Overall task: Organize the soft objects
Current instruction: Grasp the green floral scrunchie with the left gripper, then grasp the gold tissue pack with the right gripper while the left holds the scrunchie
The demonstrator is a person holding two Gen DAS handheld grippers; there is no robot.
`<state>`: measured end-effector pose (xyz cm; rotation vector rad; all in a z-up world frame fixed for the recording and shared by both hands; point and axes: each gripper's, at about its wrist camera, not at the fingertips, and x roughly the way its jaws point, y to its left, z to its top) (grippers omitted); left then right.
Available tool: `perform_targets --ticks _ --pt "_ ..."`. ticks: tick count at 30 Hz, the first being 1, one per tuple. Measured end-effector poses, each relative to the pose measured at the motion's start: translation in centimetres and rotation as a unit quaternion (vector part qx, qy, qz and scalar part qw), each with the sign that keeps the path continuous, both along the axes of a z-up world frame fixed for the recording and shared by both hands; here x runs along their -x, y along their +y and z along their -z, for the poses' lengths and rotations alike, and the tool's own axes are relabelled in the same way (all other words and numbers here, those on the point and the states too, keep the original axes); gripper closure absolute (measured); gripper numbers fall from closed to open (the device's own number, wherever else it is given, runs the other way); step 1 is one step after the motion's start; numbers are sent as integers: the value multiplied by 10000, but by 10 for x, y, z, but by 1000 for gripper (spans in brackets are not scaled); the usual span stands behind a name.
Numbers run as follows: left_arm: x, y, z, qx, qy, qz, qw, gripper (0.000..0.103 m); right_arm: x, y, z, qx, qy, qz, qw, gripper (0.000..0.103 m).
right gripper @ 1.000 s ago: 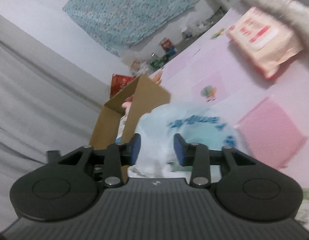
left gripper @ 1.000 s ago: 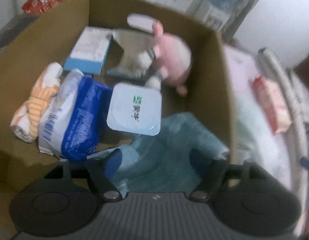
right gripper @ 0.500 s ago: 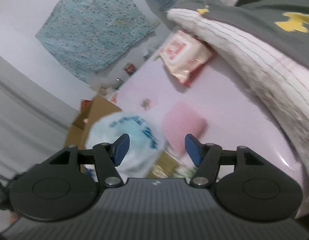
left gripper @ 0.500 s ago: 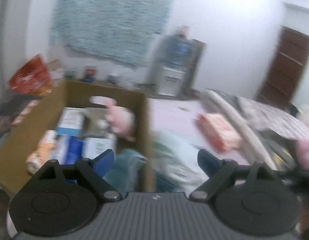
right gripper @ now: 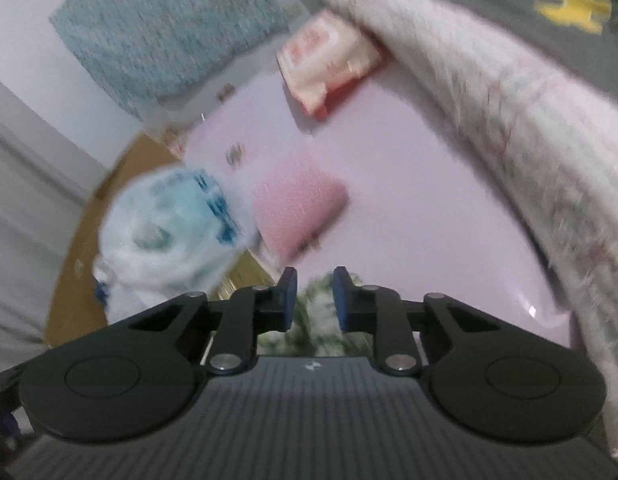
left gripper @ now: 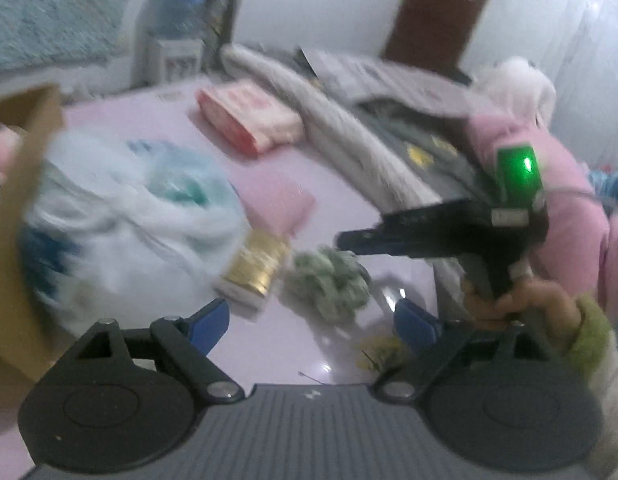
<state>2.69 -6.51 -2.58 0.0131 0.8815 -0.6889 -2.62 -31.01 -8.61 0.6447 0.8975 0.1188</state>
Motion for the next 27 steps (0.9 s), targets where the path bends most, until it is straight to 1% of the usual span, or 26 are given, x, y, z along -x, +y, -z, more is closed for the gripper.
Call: perform_targets --ticks 2,5,7,9,11,13,14,16,17,18,19,21,22,24,27 --pt "2 -15 14 -159 108 43 9998 16 6 5 8 -233 102 -147 9996 89" --pt "-1 -23 28 -192 132 106 9997 16 15 15 12 -351 143 -331 9987 90" --pt "-5 -29 35 -298 78 103 9995 16 18 20 14 -480 170 -422 9978 90" --pt "-9 -35 41 -529 -70 84 9985 16 19 22 16 -631 201 -463 9967 90" --pt "-13 -41 45 -704 -110 167 9973 16 20 20 20 -880 258 -471 9947 90" --pt "-18 -46 51 -842 17 290 9960 16 19 18 25 -1267 333 -510 9901 90" --pt "-19 -48 55 -931 75 295 9952 16 18 19 27 -1356 354 -532 9887 90" --pt "-22 -51 62 -1023 126 315 9942 21 16 21 29 -1539 405 -591 9855 88" --pt "-21 -50 64 -1056 153 308 9938 31 16 21 30 -1591 424 -614 9844 87" --pt "-22 -49 66 -1091 164 281 9935 39 15 21 29 -1571 425 -641 9846 87" --pt "-22 -47 66 -1100 103 256 9936 41 13 21 25 -1483 396 -631 9861 87" --pt "-23 -42 64 -1023 120 226 9944 55 9 20 15 -1312 316 -633 9888 85" --pt "-24 -38 64 -973 177 178 9949 57 5 22 9 -1197 251 -642 9904 85" --pt "-26 -30 62 -869 261 69 9958 63 -4 29 -1 -912 157 -671 9934 80" --pt "-23 -19 62 -799 322 -63 9963 66 -20 43 -15 -360 -58 -821 9960 80"
